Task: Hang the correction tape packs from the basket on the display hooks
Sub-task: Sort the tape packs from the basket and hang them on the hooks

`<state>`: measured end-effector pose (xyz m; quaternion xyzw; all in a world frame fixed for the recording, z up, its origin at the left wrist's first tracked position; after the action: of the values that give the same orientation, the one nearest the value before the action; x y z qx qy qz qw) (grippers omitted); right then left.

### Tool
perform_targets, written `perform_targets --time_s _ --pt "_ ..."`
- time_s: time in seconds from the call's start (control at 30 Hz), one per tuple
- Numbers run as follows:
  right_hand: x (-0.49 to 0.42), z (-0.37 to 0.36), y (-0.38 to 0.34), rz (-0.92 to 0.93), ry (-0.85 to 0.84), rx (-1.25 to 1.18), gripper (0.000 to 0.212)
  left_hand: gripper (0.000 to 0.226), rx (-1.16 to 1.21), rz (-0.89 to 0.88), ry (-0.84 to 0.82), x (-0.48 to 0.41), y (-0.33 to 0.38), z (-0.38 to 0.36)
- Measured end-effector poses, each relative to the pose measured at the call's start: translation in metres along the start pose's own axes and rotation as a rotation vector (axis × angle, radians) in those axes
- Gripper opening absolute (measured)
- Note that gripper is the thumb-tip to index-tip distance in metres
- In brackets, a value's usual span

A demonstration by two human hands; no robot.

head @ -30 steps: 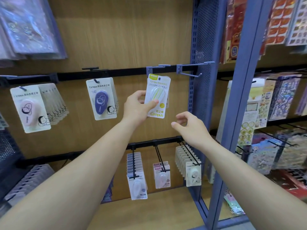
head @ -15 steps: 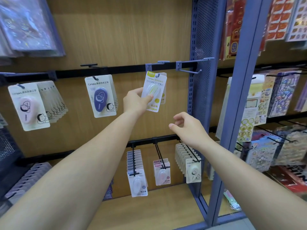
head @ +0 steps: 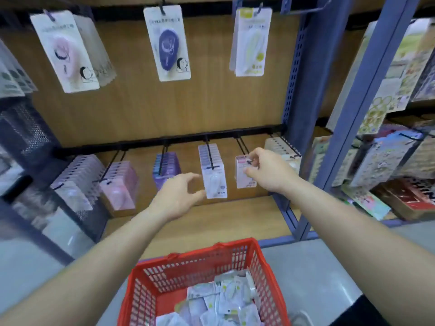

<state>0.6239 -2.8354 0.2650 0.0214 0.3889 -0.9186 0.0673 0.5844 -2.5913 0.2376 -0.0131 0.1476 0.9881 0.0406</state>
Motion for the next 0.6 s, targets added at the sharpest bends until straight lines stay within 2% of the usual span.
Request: perform_targets --time_s 0.13,0.23,0.43,0.6 --pt "0.040 -0.086 0.049 -0.094 -0.172 0.008 0.053 0.054 0.006 0.090 -0.249 0.061 -0.053 -0.094" --pt "0.067 -0.149 0.091 -0.183 -0.291 0.024 0.052 0.055 0.004 0.132 -0.370 0.094 -0.083 -0.160" --pt "0.103 -0.244 0.178 -0.382 -0.442 -0.025 0.030 0.057 -0.001 0.201 -0.578 0.130 -0.120 -0.268" --pt "0.118 -0.295 0.240 -0.560 -0.488 -0.041 0.055 0.066 0.040 0.245 -0.701 0.132 -0.136 -0.337"
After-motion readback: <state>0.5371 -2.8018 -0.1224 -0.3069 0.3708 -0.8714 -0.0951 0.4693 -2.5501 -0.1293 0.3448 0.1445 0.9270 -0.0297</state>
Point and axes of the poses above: each hand's wrist, its own x-axis away from the middle knuckle, its own z-axis out of the back of the hand, y = z × x, the point moved 2 cm from there along -x, towards the middle knuckle, and after that the axes turned 15 degrees about -x, right-handed, at the moved point
